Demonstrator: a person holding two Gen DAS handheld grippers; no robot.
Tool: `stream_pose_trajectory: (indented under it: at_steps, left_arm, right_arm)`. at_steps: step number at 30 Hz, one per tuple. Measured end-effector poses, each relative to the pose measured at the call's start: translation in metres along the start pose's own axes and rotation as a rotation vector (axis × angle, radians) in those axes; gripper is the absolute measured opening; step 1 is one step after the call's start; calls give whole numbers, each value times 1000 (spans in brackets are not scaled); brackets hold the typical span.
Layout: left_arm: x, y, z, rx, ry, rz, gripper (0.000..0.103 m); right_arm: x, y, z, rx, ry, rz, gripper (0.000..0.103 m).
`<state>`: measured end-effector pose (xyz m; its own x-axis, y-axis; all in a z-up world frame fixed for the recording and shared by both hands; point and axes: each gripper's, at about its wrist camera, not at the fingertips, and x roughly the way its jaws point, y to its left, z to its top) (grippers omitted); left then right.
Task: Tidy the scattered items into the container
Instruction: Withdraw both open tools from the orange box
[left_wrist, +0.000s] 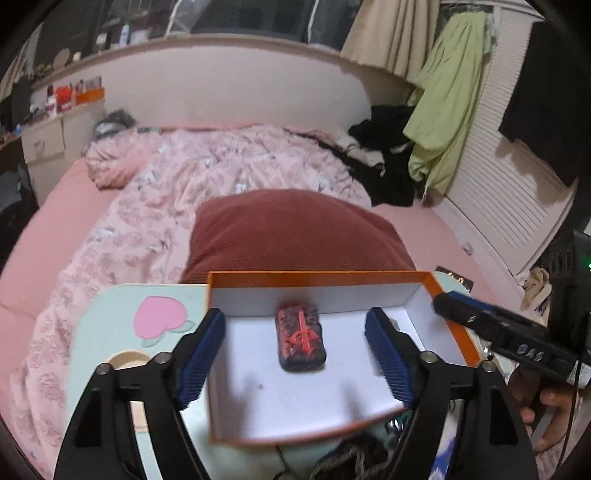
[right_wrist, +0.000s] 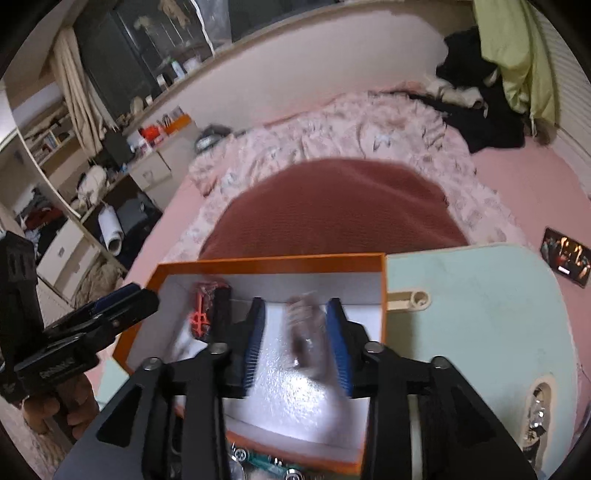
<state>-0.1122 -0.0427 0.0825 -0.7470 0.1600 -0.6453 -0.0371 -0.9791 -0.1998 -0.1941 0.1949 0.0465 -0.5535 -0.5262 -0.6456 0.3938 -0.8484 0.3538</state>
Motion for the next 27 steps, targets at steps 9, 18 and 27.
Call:
stream_pose_trajectory:
  at_steps: [9,18,27]
  left_arm:
    - [-80,1,-82,93,-33,-26,98]
    - [-101,-7,-175,122,29,34,98]
    - [-78,-11,-197,157,42,135,103]
  right_arm:
    - [-87,29,-71,-165,-124,22,76]
    - [-111,37,-164,-350,-59,-62,78]
    - [-98,26,-192,-384,-40,-143,78]
